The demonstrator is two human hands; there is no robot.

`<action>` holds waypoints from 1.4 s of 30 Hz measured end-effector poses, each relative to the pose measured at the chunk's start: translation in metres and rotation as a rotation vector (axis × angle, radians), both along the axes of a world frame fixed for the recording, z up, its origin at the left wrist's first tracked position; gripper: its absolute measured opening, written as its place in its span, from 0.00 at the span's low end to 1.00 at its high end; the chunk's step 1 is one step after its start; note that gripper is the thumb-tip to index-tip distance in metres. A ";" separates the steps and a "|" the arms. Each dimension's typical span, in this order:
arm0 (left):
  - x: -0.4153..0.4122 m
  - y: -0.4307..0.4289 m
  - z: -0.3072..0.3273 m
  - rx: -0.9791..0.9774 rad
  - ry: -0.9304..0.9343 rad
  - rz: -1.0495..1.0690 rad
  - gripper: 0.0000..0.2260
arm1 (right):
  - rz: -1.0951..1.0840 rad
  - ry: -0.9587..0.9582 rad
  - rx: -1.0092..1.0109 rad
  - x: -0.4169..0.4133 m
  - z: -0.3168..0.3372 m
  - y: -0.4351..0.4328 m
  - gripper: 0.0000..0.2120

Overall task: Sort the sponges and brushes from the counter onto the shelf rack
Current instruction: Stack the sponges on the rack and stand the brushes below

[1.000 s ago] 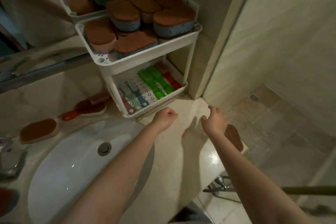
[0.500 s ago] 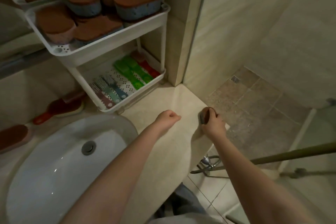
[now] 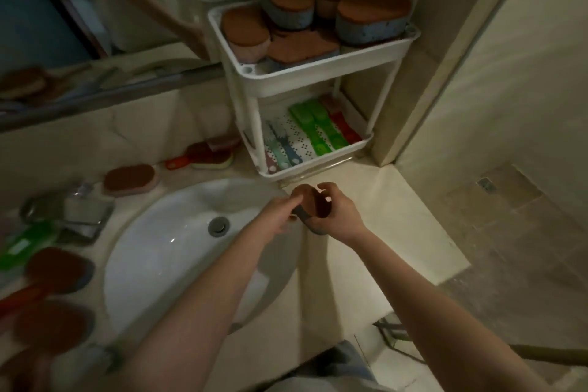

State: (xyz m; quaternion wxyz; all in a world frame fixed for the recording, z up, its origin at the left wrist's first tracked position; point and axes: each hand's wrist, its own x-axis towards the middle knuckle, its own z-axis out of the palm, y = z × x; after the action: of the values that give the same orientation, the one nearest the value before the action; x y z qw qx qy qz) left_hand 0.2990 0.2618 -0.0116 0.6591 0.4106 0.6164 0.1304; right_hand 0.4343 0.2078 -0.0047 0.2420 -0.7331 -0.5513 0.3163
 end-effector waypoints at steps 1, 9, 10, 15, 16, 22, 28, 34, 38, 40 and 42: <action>-0.017 0.001 0.000 -0.006 -0.026 0.047 0.16 | 0.044 0.011 0.015 -0.015 0.001 0.007 0.32; -0.135 0.014 0.002 0.114 -0.061 0.554 0.14 | 0.379 0.083 0.044 -0.120 0.007 0.058 0.30; -0.149 0.015 0.004 0.138 -0.053 0.617 0.13 | 0.370 0.108 0.026 -0.132 0.007 0.065 0.27; -0.212 0.017 0.017 0.279 -0.062 0.776 0.07 | 0.145 0.382 -0.138 -0.190 -0.013 0.119 0.20; -0.221 0.018 0.020 0.309 -0.039 0.768 0.07 | 0.107 0.464 -0.204 -0.201 -0.015 0.130 0.20; -0.251 0.032 0.036 0.432 0.031 0.625 0.08 | -0.068 0.875 -0.503 -0.251 -0.040 0.186 0.16; -0.255 0.050 0.044 0.524 0.064 0.588 0.08 | -0.244 1.036 -0.565 -0.272 -0.059 0.217 0.17; -0.260 0.056 0.044 0.547 0.092 0.641 0.08 | -0.335 1.044 -0.548 -0.278 -0.043 0.213 0.10; -0.257 0.054 0.042 0.530 0.084 0.632 0.09 | -0.293 1.002 -0.525 -0.275 -0.039 0.206 0.15; -0.255 0.052 0.040 0.512 0.075 0.627 0.10 | -0.197 0.923 -0.483 -0.272 -0.035 0.195 0.09; -0.253 0.049 0.039 0.505 0.061 0.637 0.10 | -0.126 0.830 -0.414 -0.265 -0.031 0.183 0.06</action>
State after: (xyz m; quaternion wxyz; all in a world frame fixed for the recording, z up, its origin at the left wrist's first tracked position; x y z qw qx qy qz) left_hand 0.0457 0.3109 0.0269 0.4457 0.3518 0.6805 0.4632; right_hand 0.1691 0.3909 -0.0360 0.3095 -0.6094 -0.2874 0.6710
